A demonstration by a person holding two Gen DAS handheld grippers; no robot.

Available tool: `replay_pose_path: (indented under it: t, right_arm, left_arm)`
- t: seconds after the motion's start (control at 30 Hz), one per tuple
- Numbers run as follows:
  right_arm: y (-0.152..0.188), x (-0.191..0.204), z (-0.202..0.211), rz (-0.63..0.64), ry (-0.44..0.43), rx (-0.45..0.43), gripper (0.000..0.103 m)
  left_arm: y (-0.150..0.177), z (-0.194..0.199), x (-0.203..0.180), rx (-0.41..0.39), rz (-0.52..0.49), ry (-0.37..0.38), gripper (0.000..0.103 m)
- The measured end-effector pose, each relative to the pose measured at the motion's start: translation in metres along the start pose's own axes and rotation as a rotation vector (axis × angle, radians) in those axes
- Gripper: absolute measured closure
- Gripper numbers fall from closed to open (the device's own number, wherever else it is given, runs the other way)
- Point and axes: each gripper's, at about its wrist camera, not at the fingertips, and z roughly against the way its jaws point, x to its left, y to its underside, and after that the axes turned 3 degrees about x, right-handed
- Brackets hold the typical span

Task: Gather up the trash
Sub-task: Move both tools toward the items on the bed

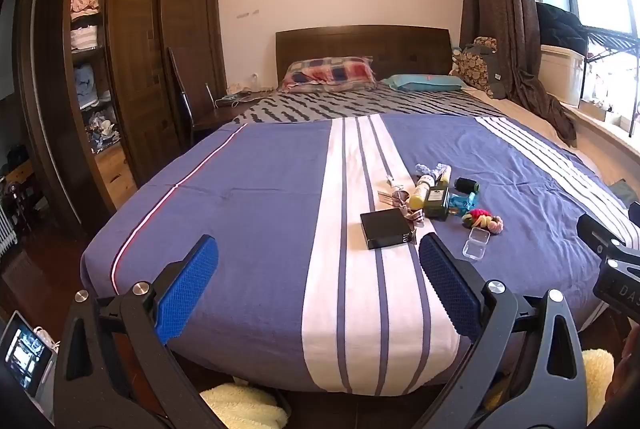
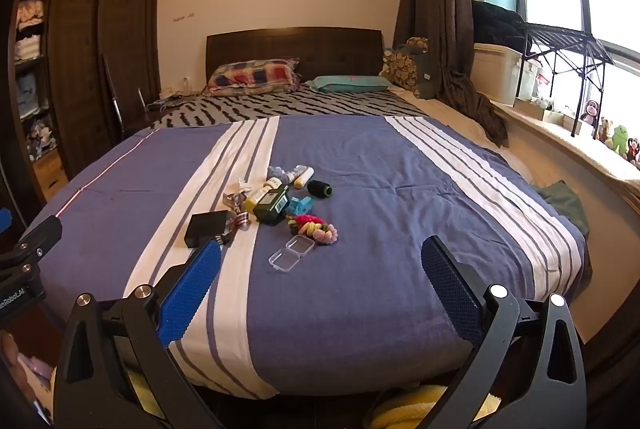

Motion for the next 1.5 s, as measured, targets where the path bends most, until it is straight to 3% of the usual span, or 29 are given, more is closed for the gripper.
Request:
replay_pose_path:
  t: [0.27, 0.5, 0.9, 1.13, 1.2, 1.27, 1.4, 1.5]
  right_arm:
    - [0.003, -0.006, -0.007, -0.01, 0.009, 0.011, 0.003]
    - [0.011, -0.006, -0.029, -0.01, 0.01, 0.058, 0.003]
    - [0.033, -0.001, -0.096, -0.047, -0.09, 0.142, 0.003]
    - [0.049, 0.013, -0.159, -0.06, -0.119, 0.26, 0.003]
    - [0.053, 0.02, -0.175, -0.061, -0.136, 0.288, 0.008]
    - [0.055, 0.028, -0.189, -0.052, -0.125, 0.297, 0.02]
    - [0.053, 0.041, -0.207, -0.016, -0.068, 0.286, 0.024]
    - [0.047, 0.039, -0.217, -0.045, -0.074, 0.283, 0.027]
  left_arm:
    - [0.004, -0.006, 0.002, 0.009, -0.006, -0.006, 0.008]
    - [0.012, -0.037, 0.0, 0.069, -0.017, -0.001, 0.008]
    - [0.028, -0.101, -0.006, 0.155, -0.043, 0.019, 0.008]
    - [0.035, -0.146, -0.004, 0.228, -0.051, 0.021, 0.008]
    - [0.035, -0.155, -0.002, 0.241, -0.047, 0.022, 0.008]
    - [0.036, -0.163, 0.0, 0.25, -0.046, 0.026, 0.008]
    - [0.034, -0.177, -0.004, 0.257, -0.057, 0.042, 0.008]
    - [0.031, -0.189, -0.01, 0.267, -0.058, 0.075, 0.008]
